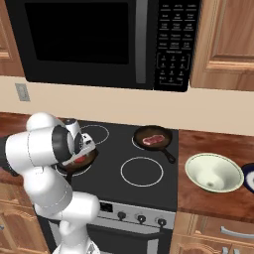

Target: Place one of the steaks on the plate and the other in the bowl. Then place the bowl in the fridge.

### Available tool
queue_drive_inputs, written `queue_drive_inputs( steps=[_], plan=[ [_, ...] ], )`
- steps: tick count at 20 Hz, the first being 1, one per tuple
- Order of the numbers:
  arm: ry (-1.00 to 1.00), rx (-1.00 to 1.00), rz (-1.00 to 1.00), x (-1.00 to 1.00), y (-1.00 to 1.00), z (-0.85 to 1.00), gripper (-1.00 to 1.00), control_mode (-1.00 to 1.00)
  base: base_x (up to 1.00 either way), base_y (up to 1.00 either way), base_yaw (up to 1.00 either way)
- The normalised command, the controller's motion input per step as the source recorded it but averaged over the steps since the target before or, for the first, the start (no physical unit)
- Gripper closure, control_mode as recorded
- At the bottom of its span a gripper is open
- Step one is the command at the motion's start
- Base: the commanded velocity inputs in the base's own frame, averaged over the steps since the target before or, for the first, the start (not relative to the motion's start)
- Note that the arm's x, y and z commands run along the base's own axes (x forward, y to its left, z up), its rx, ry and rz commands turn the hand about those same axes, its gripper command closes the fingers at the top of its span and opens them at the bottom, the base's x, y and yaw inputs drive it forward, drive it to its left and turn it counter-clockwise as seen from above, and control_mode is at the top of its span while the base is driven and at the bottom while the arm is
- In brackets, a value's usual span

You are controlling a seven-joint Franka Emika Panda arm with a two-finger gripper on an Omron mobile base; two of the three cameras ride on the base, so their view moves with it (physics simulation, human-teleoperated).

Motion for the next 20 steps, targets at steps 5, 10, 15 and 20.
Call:
queue_drive_inputs(
  steps=[5, 10, 15, 20],
  plan=[
    [0.0, 0.0, 0.01, 0.03, 0.0, -0.12, 1.0, -1.0, 0.0, 0.0, 0.0],
    [0.0, 0.0, 0.0, 0.0, 0.0, -0.17, 1.0, -1.0, 0.0, 0.0, 0.0],
    [0.0, 0.0, 0.0, -0.07, 0.0, -0.01, 1.0, -1.0, 0.0, 0.0, 0.0],
    [-0.04, 0.0, -0.01, -0.47, -0.05, 0.18, 1.0, -1.0, 0.0, 0.0, 0.0]
  ],
)
